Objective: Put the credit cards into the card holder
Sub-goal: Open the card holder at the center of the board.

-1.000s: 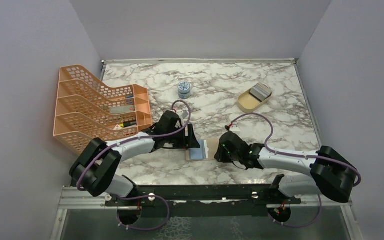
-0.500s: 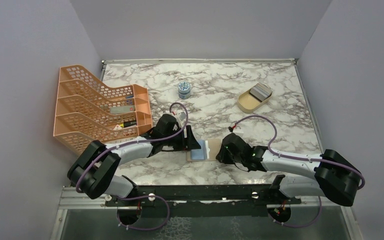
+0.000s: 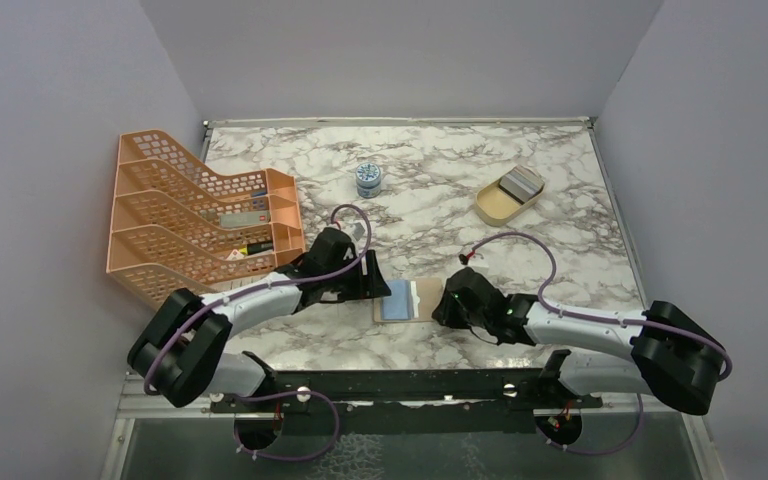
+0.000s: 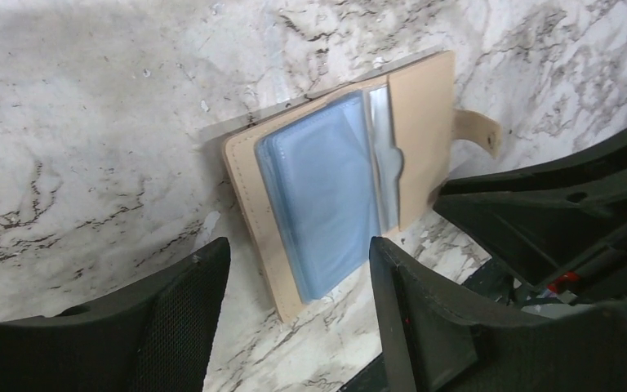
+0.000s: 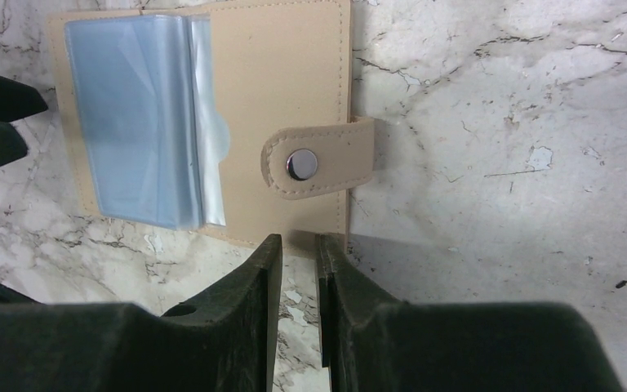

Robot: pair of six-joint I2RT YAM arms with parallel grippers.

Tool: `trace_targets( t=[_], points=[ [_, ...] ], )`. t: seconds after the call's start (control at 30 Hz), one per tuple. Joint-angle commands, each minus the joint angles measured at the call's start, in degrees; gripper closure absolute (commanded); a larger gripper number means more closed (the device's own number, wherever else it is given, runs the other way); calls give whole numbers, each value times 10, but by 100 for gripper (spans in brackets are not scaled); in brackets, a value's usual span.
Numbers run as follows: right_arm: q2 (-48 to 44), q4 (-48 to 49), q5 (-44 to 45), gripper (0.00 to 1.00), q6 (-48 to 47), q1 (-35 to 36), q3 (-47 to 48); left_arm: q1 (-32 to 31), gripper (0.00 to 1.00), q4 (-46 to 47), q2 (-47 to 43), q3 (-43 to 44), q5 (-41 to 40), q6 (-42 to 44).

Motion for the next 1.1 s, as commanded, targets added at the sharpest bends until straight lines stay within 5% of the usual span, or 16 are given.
trace_targets(
  t=[0.0,0.23,0.47,0.77,1.07],
  points=[
    [-3,-14,15,78,4,3,-17,2,35,53,25,-15,14,-13],
    [-4,-12,16,78,1,3,-18,2,38,140,62,-39,45,-50],
    [-11,-11,15,78,-1,3,-17,2,57,186,35,-58,73,-85],
    [-18,-10,2,78,-6,3,-5,2,71,206,20,-71,73,-96],
    [-46,5,-54,64,-28,3,35,2,84,215,31,-68,81,-99]
  ],
)
